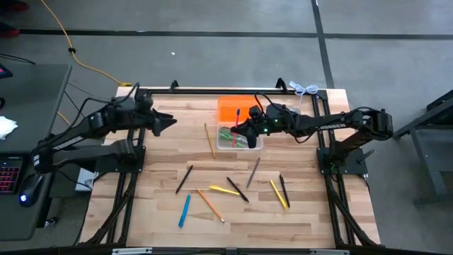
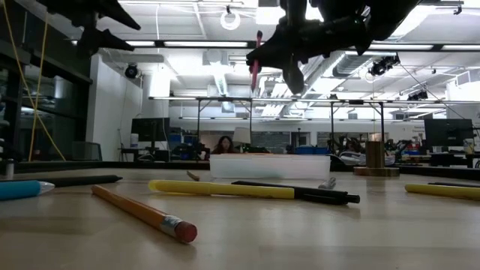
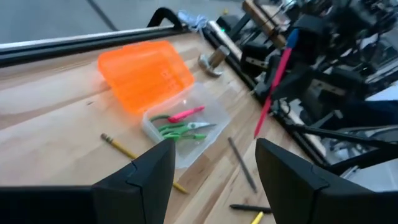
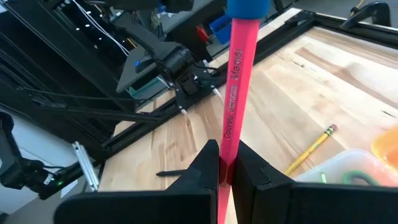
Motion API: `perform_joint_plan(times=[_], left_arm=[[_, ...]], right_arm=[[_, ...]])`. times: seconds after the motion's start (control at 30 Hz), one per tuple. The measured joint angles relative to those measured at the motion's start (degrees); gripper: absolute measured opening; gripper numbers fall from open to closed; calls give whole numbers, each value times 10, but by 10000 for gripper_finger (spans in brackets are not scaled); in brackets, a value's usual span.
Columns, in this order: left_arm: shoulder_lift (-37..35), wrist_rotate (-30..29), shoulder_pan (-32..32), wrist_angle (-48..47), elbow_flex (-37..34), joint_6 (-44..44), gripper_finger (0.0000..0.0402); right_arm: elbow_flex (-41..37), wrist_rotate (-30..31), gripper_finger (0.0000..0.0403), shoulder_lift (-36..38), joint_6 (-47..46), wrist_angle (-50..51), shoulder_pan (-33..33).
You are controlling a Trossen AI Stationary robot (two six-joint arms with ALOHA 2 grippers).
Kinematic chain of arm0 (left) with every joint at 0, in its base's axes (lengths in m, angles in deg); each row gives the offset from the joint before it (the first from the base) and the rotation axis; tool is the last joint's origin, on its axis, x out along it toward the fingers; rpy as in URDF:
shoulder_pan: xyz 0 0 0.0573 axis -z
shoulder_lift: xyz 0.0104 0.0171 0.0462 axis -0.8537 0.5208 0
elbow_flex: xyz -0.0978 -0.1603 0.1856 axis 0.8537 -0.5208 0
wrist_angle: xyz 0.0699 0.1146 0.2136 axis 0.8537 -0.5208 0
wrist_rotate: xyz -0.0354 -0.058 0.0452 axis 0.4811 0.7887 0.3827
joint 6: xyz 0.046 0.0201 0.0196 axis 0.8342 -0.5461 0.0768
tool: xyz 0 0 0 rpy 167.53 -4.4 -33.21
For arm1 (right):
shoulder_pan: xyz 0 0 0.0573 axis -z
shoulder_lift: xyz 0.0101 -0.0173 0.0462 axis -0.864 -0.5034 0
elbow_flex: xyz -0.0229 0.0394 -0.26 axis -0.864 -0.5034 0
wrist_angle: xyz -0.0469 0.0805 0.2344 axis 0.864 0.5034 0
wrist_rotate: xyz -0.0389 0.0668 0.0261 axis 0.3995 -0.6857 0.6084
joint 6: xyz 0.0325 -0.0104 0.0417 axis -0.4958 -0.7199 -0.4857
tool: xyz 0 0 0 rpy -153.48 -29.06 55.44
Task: Pick & place school supplies into a supply box
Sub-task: Put the pink pencil into the supply box
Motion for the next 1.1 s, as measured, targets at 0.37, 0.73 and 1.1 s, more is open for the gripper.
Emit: perform_joint_plan(times=[0.37, 0.73, 1.1], left_arm=[[-99, 16, 0, 78, -101, -2, 250], [-128, 30, 0, 132, -170, -2, 250], [-129, 63, 0, 228, -233, 1, 250]], right_arm=[[95, 48, 0, 0, 85, 189, 0], [204, 117, 0, 0, 166, 344, 0], [228, 146, 0, 0, 177, 378, -2]])
